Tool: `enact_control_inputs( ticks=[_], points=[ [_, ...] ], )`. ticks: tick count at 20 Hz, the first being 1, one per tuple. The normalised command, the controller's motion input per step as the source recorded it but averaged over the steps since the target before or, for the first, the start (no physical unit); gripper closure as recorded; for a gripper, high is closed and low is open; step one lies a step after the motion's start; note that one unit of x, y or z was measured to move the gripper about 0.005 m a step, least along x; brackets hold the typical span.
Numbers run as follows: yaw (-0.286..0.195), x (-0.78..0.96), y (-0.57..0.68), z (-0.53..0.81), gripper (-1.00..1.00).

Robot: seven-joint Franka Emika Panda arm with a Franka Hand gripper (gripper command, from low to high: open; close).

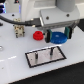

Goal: Insert the blue gear onto the right peg, followed by the red gear

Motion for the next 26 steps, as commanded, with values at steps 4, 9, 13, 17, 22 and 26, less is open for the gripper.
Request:
enact_control_inputs(
  ticks=[4,9,13,17,22,26],
  points=[
    [0.000,0.53,-0.10,-0.06,1.00],
    [0.000,0.33,-0.17,-0.08,1.00],
    [0.000,0.16,-0.10,-0.03,1.00],
    [0.000,0.07,-0.02,0.08,1.00],
    [0.000,0.11,0.00,0.38,1.00],
    [0.000,0.01,-0.04,0.03,1.00]
  ],
)
